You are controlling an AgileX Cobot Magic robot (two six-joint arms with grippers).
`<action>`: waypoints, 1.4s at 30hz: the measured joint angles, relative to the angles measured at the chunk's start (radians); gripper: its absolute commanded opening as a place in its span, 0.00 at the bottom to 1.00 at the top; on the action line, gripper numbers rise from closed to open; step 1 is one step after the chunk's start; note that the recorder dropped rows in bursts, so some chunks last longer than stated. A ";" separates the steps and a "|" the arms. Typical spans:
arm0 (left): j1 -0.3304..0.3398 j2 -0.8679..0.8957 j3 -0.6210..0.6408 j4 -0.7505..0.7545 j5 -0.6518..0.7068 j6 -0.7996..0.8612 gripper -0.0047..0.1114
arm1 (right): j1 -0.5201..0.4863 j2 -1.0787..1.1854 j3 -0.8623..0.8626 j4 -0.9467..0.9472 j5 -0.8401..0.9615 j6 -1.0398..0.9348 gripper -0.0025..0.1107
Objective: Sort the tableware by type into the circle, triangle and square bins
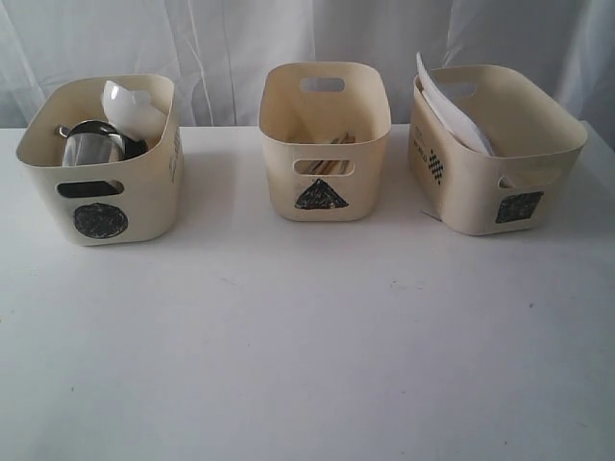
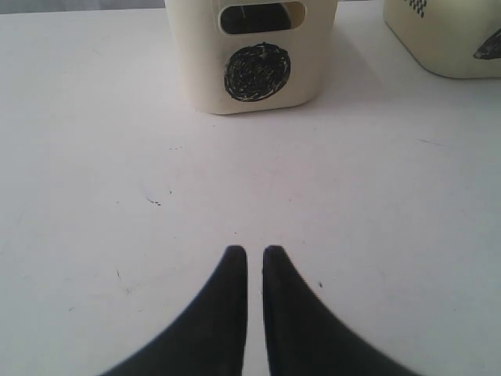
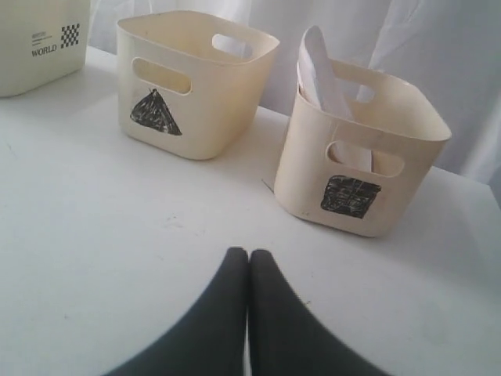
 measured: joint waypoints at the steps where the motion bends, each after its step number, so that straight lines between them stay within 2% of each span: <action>1: 0.000 0.000 0.000 0.000 0.000 0.000 0.17 | 0.000 0.000 0.008 0.009 -0.005 -0.017 0.02; 42: 0.000 0.000 0.000 0.000 0.000 0.000 0.17 | 0.000 0.000 0.049 0.025 -0.033 -0.045 0.02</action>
